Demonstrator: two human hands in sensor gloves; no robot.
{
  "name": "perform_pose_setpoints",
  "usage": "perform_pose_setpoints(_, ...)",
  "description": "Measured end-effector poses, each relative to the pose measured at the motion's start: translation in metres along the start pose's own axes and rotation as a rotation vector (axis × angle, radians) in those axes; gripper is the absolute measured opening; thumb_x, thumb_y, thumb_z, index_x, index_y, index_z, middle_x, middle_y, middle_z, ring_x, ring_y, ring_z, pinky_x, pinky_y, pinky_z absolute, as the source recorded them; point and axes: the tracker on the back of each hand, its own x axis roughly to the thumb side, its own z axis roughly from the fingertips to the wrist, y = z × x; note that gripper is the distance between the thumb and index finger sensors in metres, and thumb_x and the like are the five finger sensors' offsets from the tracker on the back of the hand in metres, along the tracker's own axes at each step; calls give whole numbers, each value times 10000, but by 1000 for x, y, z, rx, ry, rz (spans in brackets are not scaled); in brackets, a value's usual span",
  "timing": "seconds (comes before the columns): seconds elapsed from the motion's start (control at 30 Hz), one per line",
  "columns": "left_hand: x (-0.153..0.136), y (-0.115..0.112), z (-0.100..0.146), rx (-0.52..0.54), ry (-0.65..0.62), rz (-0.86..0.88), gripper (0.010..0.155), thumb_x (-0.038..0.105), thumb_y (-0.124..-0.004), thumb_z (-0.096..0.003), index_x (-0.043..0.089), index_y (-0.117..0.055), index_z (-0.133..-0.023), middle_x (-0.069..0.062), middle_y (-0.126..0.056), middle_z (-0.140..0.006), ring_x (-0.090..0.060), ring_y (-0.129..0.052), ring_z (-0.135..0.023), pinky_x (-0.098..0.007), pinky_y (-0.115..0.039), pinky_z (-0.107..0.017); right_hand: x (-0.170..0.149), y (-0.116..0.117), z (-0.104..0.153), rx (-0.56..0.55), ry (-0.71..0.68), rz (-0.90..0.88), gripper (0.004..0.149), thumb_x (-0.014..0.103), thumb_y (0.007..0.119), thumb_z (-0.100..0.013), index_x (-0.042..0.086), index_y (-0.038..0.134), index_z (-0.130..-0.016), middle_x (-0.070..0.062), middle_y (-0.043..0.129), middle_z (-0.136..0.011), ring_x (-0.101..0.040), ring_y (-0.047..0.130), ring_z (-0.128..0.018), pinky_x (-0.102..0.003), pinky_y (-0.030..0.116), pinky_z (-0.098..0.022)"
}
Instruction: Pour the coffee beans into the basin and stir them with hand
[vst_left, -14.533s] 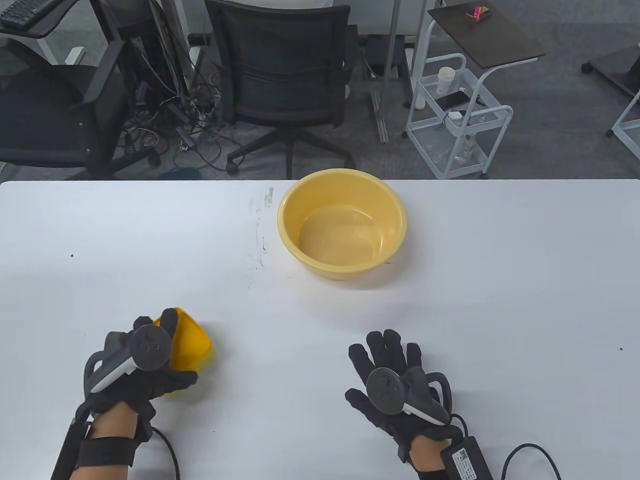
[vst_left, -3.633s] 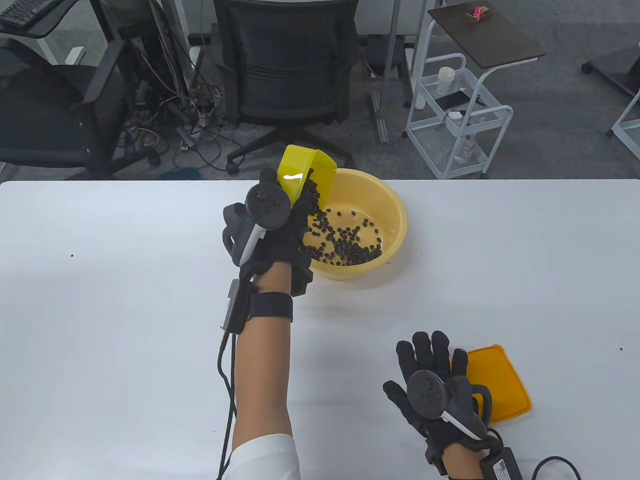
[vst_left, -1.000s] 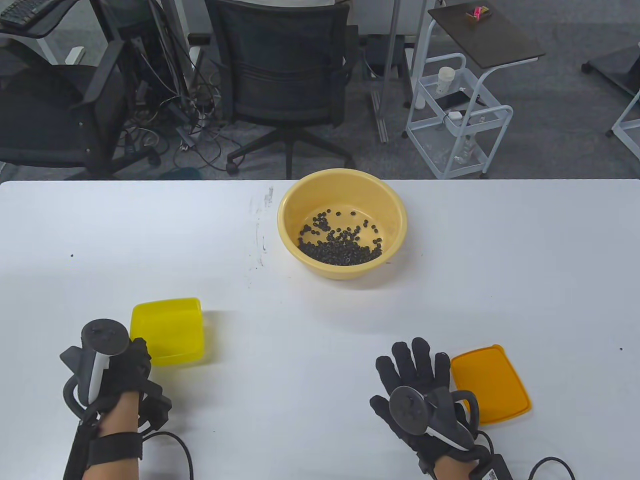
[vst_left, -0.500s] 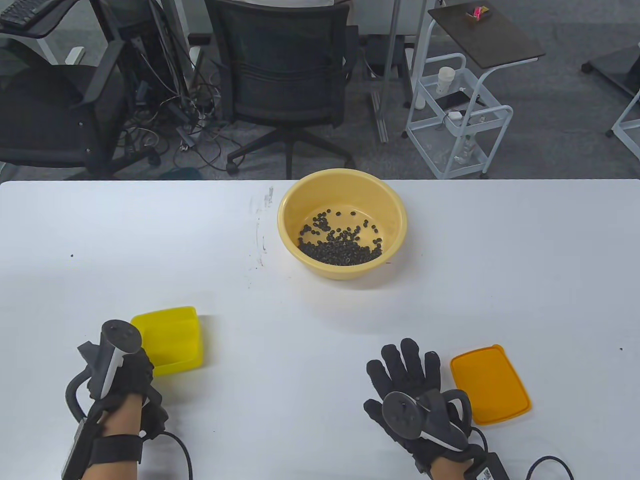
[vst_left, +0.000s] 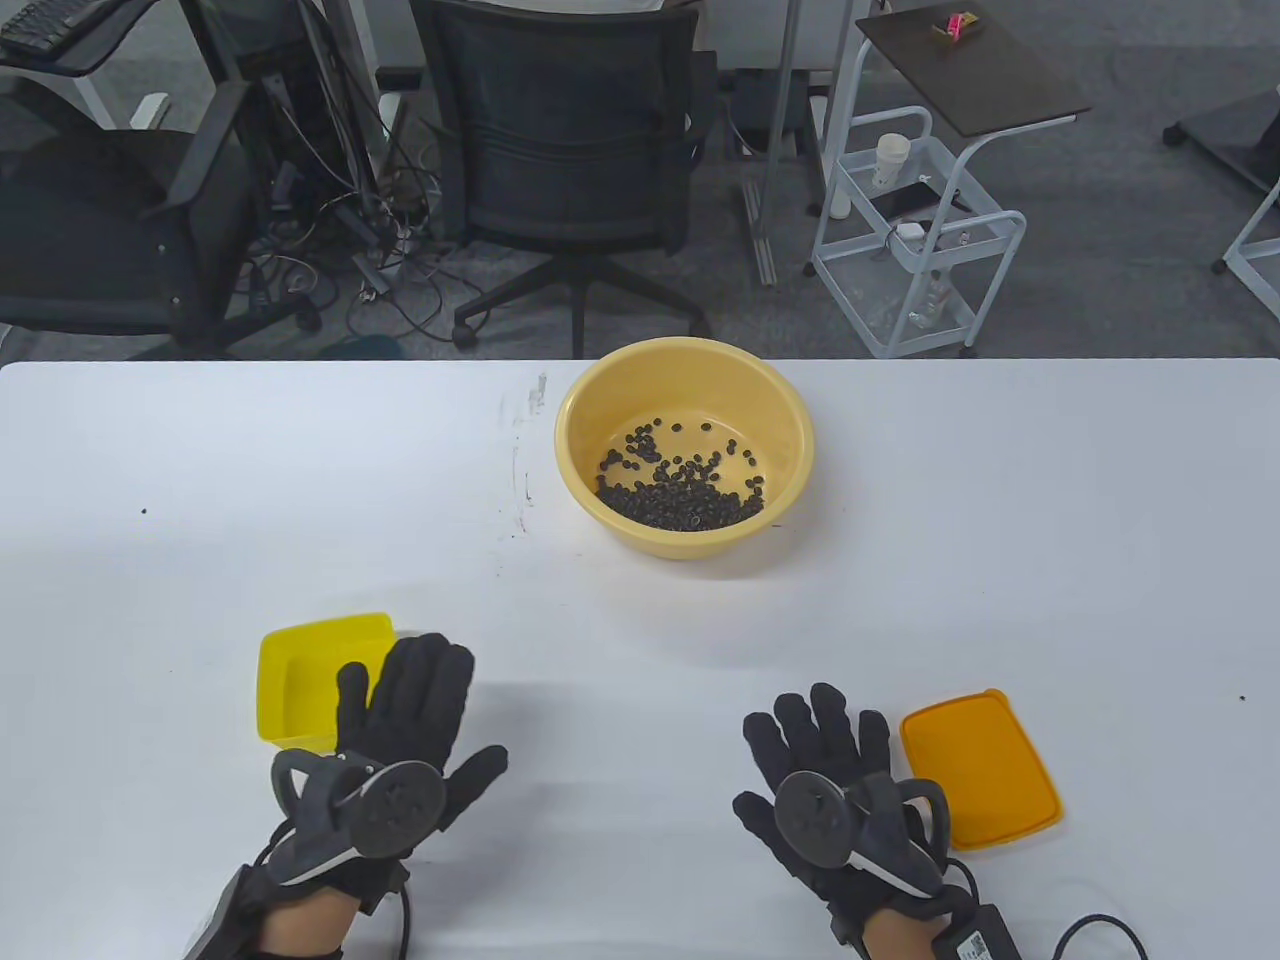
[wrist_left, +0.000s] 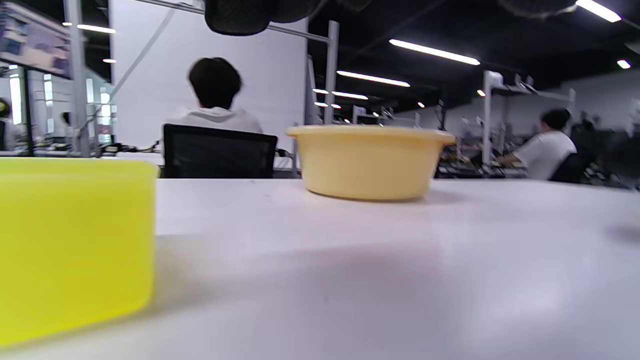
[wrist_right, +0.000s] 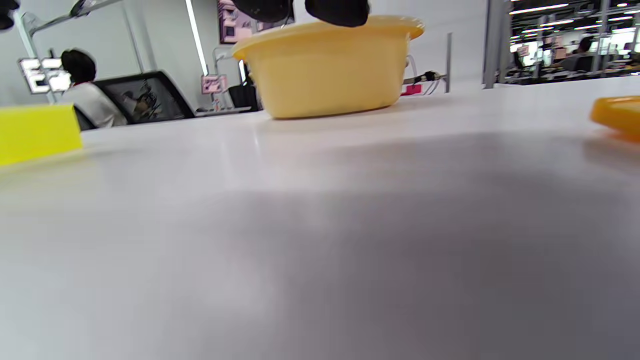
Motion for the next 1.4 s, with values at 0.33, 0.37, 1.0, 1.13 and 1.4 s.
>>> perform_pose_setpoints(0.33,3,-12,11,-45,-71,-88,844,672,-585,-502,179,-309,-1130,-192,-386,-1178,-465,-497,-1125,-685,-383,-754,-16,-57,-92,122,350,-682,942,689,496,-432,168,-104,-937,-188,160,-1065,-517,215,-1018,-674,271,-680)
perform_pose_setpoints(0.37,2,-13,11,-51,-72,-81,844,671,-587,-502,180,-307,-1130,-189,-385,-1178,-463,-497,-1125,-684,-383,-755,-17,-58,-106,139,392,-726,952,687,500,-432,170,-136,-916,-190,112,-1056,-521,184,-1013,-674,255,-680)
perform_pose_setpoints(1.0,-13,-20,7,-74,-11,-44,834,642,-613,-506,166,-319,-1125,-191,-394,-1171,-463,-507,-1117,-680,-382,-756,-12,2,-219,142,851,-759,978,666,500,-450,140,-235,-824,-207,149,-1029,-514,337,-995,-652,312,-687)
perform_pose_setpoints(1.13,-14,-20,7,-74,-4,-45,831,637,-614,-508,165,-321,-1125,-191,-399,-1170,-464,-511,-1115,-679,-383,-756,-14,2,-220,134,871,-850,925,564,512,-483,120,-232,-810,-259,237,-988,-519,570,-926,-620,466,-669)
perform_pose_setpoints(1.4,-16,-15,9,-54,12,-61,837,635,-625,-503,154,-335,-1123,-201,-413,-1163,-467,-529,-1107,-676,-395,-755,-25,-18,-212,134,896,-980,776,373,569,-490,94,-21,-910,-292,594,-820,-356,995,-469,-483,722,-544)
